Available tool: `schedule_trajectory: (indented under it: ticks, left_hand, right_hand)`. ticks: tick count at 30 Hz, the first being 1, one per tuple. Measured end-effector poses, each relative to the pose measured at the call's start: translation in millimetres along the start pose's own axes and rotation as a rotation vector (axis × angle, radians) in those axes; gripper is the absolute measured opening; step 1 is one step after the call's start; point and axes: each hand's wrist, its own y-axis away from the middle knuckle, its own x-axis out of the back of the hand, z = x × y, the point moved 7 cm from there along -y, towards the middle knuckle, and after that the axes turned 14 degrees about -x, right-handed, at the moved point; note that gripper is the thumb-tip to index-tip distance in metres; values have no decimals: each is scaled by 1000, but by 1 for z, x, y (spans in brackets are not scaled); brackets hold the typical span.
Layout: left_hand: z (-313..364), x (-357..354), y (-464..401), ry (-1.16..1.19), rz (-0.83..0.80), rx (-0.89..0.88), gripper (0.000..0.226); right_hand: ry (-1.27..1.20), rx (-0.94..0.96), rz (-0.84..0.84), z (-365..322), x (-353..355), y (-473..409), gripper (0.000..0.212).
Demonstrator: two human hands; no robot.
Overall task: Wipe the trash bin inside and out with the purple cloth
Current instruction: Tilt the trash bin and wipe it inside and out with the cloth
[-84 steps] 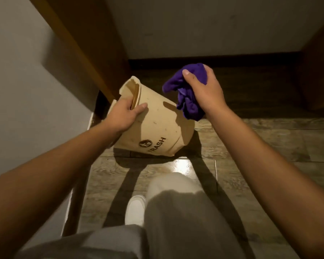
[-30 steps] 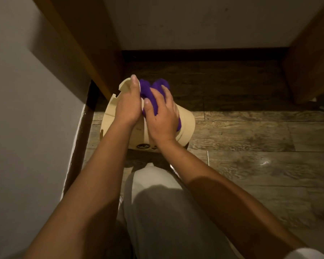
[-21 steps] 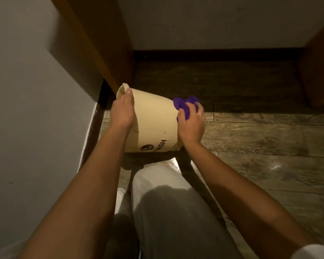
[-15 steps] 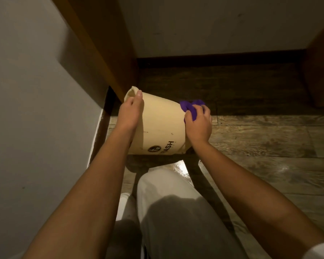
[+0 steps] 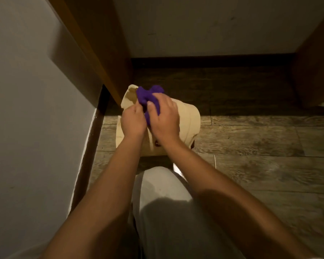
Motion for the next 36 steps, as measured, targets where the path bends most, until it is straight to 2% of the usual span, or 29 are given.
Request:
schedule_trajectory:
  ticks: [6, 11, 16, 18, 20, 22, 24, 26, 28, 31, 33, 36]
  left_hand:
    - [-18, 8, 6, -4, 131, 68, 53]
    - [-12, 4, 7, -106, 150, 39, 55]
    - [-9, 0, -1, -117, 133, 46, 53]
    - [-9, -2, -5, -55, 82, 59, 49]
    - [-9, -8, -3, 34, -74, 45, 41]
    - [-13, -14, 6, 95, -261, 49, 54]
    - [-17, -17, 21, 117, -333, 44, 54]
    - [-13, -15, 32, 92, -255, 14, 45]
    - [0, -13, 32, 51, -173, -34, 40]
    - [22, -6, 16, 65, -182, -94, 43]
    - [30, -3, 4, 115, -300, -103, 54]
    - [32, -10, 7, 134, -490, -125, 71]
  right_hand:
    - [328, -4, 45, 46, -7, 12, 45]
    - [269, -363, 174, 120, 38, -17, 43]
    - [300, -590, 148, 174, 67, -32, 46]
    - [315, -707, 90, 191, 74, -31, 46]
    - [298, -761, 91, 197, 84, -31, 45]
    - [249, -726, 133, 189, 95, -34, 43]
    - [214, -627, 177, 167, 104, -42, 38]
    - [166, -507, 176, 134, 105, -51, 35]
    - [88, -356, 97, 96, 96, -57, 31]
    - [84, -149, -16, 46, 73, -55, 28]
    - [109, -124, -27, 33, 62, -53, 31]
    - [84, -223, -22, 44, 57, -47, 39]
